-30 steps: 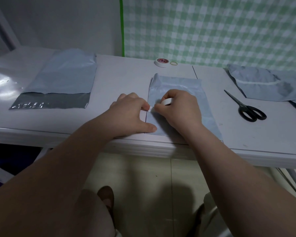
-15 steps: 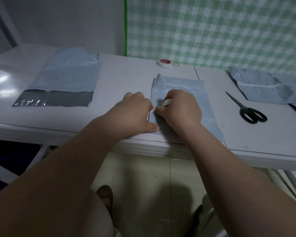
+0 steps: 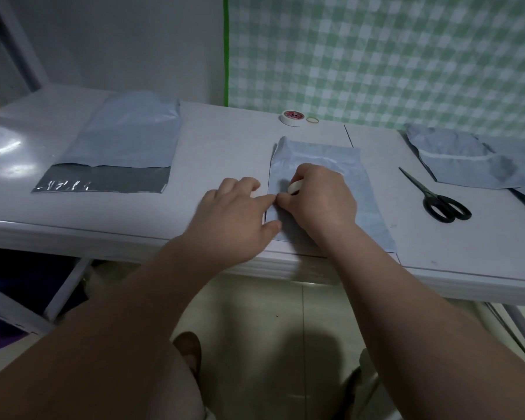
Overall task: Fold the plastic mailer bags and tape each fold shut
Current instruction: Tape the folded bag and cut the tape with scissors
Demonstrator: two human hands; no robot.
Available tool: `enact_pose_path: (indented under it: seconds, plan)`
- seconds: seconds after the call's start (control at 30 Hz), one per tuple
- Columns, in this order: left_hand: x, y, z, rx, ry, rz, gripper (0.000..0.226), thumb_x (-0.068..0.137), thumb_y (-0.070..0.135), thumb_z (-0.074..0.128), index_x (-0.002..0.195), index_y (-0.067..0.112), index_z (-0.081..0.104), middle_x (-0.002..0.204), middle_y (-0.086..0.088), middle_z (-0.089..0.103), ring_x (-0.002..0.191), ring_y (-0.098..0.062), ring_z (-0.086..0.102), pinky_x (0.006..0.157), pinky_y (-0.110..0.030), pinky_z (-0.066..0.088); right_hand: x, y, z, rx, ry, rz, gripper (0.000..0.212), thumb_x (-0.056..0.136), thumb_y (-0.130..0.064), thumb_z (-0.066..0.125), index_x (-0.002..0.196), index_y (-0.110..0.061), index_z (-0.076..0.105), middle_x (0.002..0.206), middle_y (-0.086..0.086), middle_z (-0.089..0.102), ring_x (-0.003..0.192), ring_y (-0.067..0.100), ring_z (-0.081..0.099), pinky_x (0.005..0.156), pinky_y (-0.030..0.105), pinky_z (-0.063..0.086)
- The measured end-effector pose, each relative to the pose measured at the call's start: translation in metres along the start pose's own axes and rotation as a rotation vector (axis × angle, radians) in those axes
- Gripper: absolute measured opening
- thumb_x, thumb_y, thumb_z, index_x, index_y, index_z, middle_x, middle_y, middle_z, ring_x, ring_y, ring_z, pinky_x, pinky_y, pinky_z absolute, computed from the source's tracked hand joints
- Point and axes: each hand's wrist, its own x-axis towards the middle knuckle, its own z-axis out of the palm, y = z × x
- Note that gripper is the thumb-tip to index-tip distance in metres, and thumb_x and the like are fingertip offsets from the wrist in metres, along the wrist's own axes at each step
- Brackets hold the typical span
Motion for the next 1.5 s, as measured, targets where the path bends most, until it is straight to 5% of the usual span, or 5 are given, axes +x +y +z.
enact_pose_path:
  seconds: [0.13, 0.5, 0.73, 0.87, 1.5]
  plan:
    - [-0.003, 0.003, 0.002, 0.100, 0.054, -0.033, 0.091, 0.066, 0.062, 0.000, 0.129, 0.022, 0.052, 0.138, -0.001, 0.043, 0.124, -0.024, 0.037, 0.095, -0.037, 0.032, 0.000, 0.000, -0.003, -0.010, -0.027, -0.032, 0.017, 0.080, -0.033, 0.065, 0.088, -0.023, 0.053, 0.100, -0.001, 0.062, 0.097, 0.023, 0.057, 0.066, 0.029, 0.037]
    - [0.005, 0.020, 0.018, 0.057, -0.027, 0.079, 0.051, 0.097, 0.039, 0.025, 0.143, 0.017, 0.031, 0.149, -0.001, 0.025, 0.143, -0.018, 0.012, 0.112, -0.050, 0.015, 0.007, 0.001, -0.020, 0.142, -0.190, -0.127, 0.032, 0.097, -0.023, 0.028, 0.068, -0.016, 0.038, 0.085, 0.008, 0.051, 0.087, 0.028, 0.045, 0.074, 0.034, 0.032]
    - [0.001, 0.029, 0.016, 0.085, -0.118, 0.001, 0.060, 0.100, 0.042, 0.017, 0.152, 0.015, 0.003, 0.160, -0.001, -0.001, 0.147, -0.014, -0.002, 0.117, -0.048, 0.004, -0.002, 0.032, -0.018, 0.710, -0.144, -0.006, 0.015, 0.081, -0.028, 0.069, 0.080, -0.015, 0.060, 0.070, -0.008, 0.065, 0.070, 0.009, 0.060, 0.073, 0.031, 0.049]
    - [0.001, 0.034, 0.015, 0.092, -0.106, -0.015, 0.060, 0.100, 0.042, 0.017, 0.152, 0.017, 0.002, 0.161, -0.002, 0.000, 0.147, -0.015, -0.003, 0.118, -0.047, 0.003, -0.005, 0.054, -0.020, 0.857, -0.227, -0.050, 0.028, 0.071, -0.021, 0.082, 0.090, -0.009, 0.065, 0.086, 0.009, 0.071, 0.078, 0.014, 0.063, 0.080, 0.032, 0.051]
    - [-0.002, 0.037, 0.022, 0.118, -0.032, -0.017, 0.064, 0.094, 0.042, 0.011, 0.151, 0.013, 0.009, 0.160, -0.005, 0.006, 0.147, -0.015, 0.006, 0.116, -0.044, 0.007, 0.004, 0.049, -0.015, 0.471, 0.112, -0.173, 0.034, 0.094, -0.006, 0.051, 0.125, -0.016, 0.062, 0.114, 0.005, 0.068, 0.103, 0.021, 0.064, 0.096, 0.036, 0.048]
